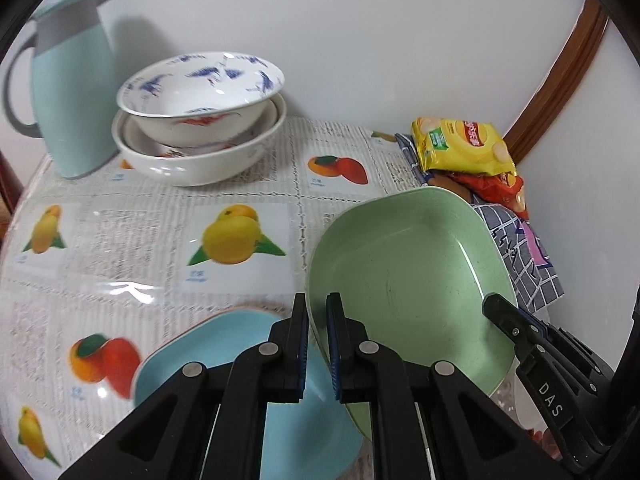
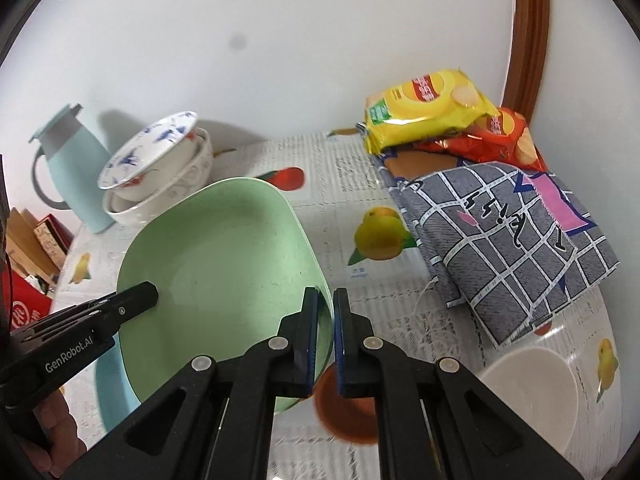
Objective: Organize plates and bowls
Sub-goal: 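Lift the green plate with both grippers and lower it onto the blue plate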
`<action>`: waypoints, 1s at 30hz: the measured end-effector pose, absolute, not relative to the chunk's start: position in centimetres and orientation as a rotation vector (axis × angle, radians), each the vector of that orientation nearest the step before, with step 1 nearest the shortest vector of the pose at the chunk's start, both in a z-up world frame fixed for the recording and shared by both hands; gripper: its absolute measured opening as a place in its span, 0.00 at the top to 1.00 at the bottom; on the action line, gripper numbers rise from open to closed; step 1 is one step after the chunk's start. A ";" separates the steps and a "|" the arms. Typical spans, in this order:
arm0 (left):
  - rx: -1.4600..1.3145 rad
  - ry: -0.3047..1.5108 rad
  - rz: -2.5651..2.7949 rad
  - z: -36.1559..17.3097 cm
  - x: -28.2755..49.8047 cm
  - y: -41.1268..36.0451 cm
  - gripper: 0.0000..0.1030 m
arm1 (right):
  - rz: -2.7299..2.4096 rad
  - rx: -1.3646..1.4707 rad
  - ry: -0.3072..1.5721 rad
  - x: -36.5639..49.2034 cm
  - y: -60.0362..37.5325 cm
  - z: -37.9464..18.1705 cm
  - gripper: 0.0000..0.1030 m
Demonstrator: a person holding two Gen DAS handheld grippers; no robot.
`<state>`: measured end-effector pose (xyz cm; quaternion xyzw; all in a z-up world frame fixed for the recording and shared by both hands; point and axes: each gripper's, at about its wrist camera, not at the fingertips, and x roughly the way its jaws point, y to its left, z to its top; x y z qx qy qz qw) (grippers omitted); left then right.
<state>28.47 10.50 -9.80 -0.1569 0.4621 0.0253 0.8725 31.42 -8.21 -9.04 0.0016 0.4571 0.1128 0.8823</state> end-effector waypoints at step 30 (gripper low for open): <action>-0.394 0.929 0.227 -8.1 14.5 16.8 0.91 | 0.424 -0.021 0.932 20.3 -0.9 -6.8 0.94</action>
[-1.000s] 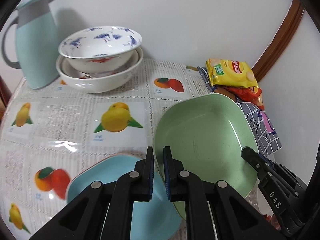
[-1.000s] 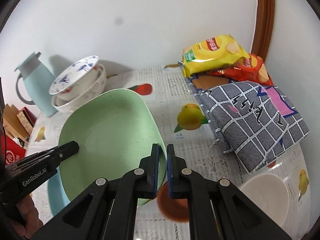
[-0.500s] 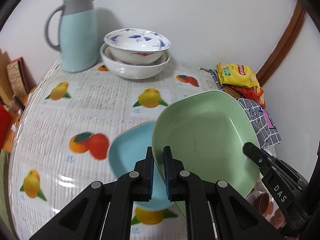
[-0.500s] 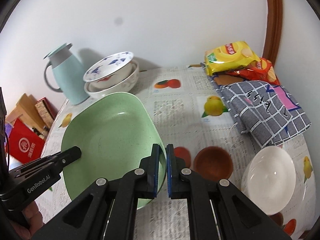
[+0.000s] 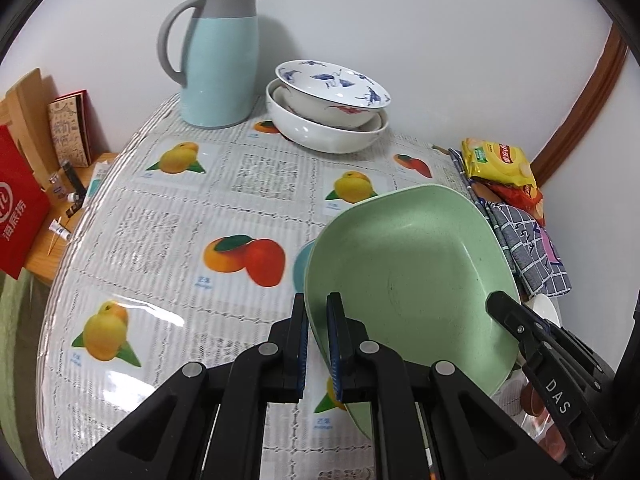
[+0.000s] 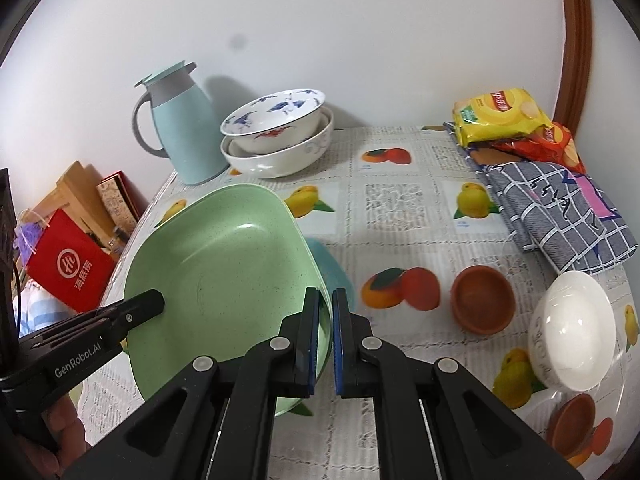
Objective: Organize plates and bowls
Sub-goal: 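Lift the green plate with both grippers and lower it onto the blue plate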
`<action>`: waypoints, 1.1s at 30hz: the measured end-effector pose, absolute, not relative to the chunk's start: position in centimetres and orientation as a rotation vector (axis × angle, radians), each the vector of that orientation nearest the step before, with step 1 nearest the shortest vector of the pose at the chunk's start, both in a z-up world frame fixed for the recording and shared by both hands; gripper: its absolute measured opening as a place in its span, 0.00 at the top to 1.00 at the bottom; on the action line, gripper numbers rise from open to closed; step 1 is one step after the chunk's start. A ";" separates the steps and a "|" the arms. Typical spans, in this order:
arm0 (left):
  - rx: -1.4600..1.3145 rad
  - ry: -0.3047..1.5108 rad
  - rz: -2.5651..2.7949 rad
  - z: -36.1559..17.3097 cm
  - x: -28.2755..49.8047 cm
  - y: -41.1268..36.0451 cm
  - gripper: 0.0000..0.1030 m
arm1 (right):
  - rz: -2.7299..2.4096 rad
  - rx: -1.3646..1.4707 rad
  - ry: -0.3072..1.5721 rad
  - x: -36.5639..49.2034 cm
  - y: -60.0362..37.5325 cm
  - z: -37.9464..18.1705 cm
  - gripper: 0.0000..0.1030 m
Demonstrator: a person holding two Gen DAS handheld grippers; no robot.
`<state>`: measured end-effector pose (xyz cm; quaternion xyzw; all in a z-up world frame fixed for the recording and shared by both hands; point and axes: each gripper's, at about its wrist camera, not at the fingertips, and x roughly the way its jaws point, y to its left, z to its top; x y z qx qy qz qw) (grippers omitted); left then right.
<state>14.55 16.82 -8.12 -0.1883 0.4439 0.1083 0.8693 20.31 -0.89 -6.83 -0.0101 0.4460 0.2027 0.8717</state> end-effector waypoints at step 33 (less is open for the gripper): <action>-0.424 0.955 0.217 -10.7 17.3 16.7 0.90 | 0.433 -0.025 0.952 22.9 -1.2 -8.9 0.94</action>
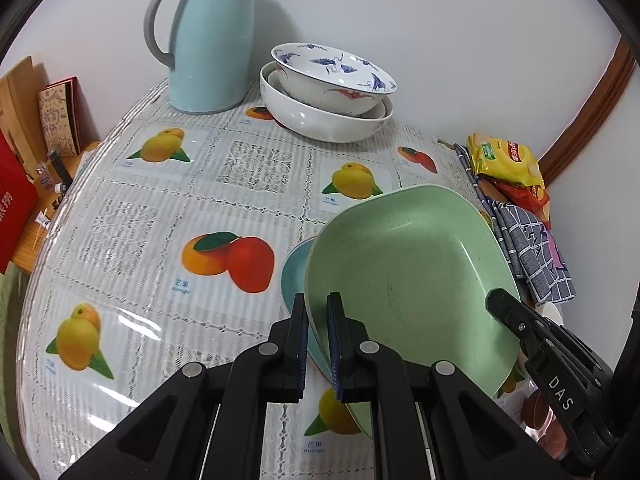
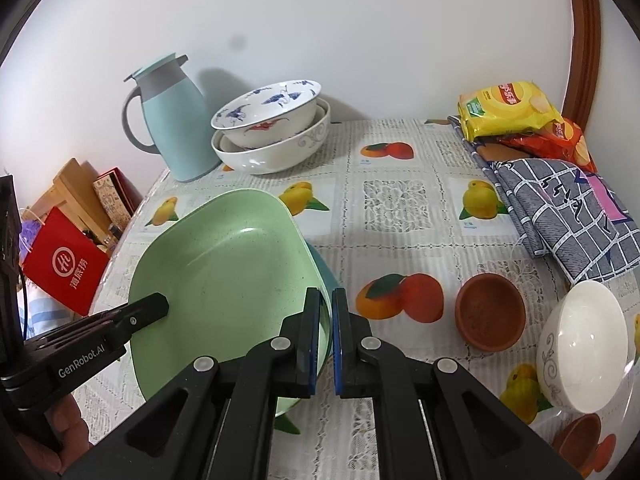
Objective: Organize plates and bowls
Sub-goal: 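Lift the green plate with both grippers and lower it onto the blue plate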
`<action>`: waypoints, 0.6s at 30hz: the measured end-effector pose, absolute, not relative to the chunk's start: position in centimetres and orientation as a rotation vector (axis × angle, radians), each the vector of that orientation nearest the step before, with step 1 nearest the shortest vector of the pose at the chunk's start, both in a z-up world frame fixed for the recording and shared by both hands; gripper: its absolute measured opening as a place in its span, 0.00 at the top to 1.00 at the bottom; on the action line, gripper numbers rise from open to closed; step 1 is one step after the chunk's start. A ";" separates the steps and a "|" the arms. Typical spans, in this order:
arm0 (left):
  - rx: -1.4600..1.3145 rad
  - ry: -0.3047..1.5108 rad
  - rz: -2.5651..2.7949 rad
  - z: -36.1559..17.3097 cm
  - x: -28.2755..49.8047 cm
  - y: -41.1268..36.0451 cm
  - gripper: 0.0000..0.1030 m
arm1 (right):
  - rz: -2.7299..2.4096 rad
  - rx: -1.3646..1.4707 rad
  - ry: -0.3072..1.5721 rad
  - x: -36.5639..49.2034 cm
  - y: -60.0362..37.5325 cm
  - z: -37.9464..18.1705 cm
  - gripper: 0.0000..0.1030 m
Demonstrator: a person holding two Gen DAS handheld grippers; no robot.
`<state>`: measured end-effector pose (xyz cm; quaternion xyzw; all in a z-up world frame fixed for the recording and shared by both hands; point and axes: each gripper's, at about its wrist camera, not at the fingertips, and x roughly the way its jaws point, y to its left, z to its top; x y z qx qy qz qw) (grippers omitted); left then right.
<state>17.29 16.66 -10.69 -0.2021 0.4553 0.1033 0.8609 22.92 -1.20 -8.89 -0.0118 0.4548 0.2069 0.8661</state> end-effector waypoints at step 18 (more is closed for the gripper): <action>-0.383 0.998 0.239 -14.6 20.1 17.2 0.90 | 0.422 -0.083 1.017 25.9 0.4 -13.7 0.93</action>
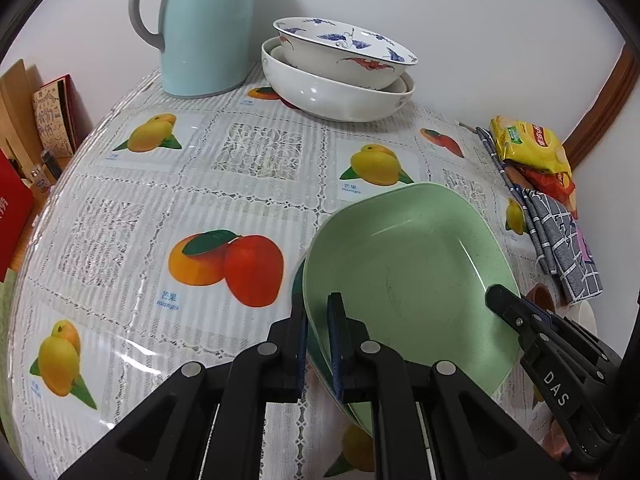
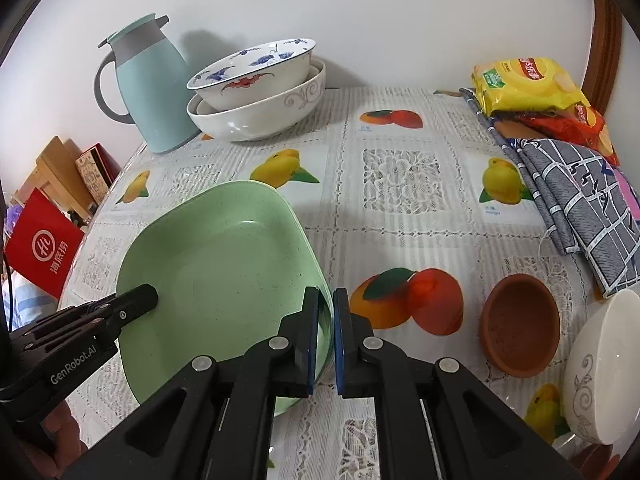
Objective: Organize plates and bowls
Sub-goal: 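Lift the green plate with both grippers and lower it onto the blue plate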
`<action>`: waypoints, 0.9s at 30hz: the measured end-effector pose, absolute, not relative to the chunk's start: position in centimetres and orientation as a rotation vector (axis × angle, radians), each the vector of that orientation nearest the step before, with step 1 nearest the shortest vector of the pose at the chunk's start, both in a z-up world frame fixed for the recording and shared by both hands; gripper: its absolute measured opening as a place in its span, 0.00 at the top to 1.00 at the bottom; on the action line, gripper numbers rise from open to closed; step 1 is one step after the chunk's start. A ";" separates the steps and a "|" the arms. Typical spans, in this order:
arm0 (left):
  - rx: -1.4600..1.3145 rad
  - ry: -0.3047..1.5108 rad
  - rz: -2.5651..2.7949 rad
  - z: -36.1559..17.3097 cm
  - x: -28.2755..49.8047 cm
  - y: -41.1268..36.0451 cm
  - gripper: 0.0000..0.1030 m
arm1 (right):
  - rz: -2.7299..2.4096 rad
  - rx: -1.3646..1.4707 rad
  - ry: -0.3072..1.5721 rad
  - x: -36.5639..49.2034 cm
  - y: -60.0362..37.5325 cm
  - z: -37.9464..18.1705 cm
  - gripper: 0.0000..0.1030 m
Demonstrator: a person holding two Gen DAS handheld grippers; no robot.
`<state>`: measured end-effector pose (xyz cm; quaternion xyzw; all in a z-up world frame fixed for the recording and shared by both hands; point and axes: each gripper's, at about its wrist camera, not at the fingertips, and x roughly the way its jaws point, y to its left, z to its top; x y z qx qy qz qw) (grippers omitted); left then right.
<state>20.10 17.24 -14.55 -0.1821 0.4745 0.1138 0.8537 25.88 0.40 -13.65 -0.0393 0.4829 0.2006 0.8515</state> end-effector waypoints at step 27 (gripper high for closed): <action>-0.431 1.003 0.186 -15.2 20.3 18.1 0.90 | 0.430 -0.191 1.042 26.5 1.7 -15.4 0.85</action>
